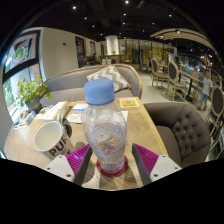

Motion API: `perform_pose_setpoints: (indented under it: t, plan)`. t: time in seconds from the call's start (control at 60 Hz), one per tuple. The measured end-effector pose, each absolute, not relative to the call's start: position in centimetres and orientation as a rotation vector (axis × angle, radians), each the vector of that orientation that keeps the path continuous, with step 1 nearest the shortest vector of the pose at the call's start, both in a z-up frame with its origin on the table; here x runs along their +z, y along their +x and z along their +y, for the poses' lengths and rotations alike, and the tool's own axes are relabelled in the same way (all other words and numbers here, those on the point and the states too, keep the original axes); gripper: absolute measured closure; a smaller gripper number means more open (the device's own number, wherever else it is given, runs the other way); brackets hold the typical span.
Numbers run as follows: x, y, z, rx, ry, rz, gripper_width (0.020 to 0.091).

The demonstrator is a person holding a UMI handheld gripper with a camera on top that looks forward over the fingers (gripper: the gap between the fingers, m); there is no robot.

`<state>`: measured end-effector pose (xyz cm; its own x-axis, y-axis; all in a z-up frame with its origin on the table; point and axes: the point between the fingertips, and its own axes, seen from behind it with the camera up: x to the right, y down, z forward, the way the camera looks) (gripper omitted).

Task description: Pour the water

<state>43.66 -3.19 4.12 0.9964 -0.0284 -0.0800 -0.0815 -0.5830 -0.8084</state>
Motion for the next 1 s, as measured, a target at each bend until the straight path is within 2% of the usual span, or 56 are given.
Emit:
perform_pose_setpoints:
  t: [0.033,0.083,0.217,0.65,1.0]
  plan:
    - [4.2,43.8,-3.7,0.055,-2.207,0.085,0.0237]
    - [4.6,43.8,-4.7,0.032,-2.222,0.092,0.0255]
    - [6.1,43.2,-8.0,-0.012,-2.267,0.124,0.025]
    - [17.9,34.8,-22.9,-0.13,-2.322,0.197,0.025]
    - [21.0,30.2,-28.0,-0.141,-2.309,0.157,0.025]
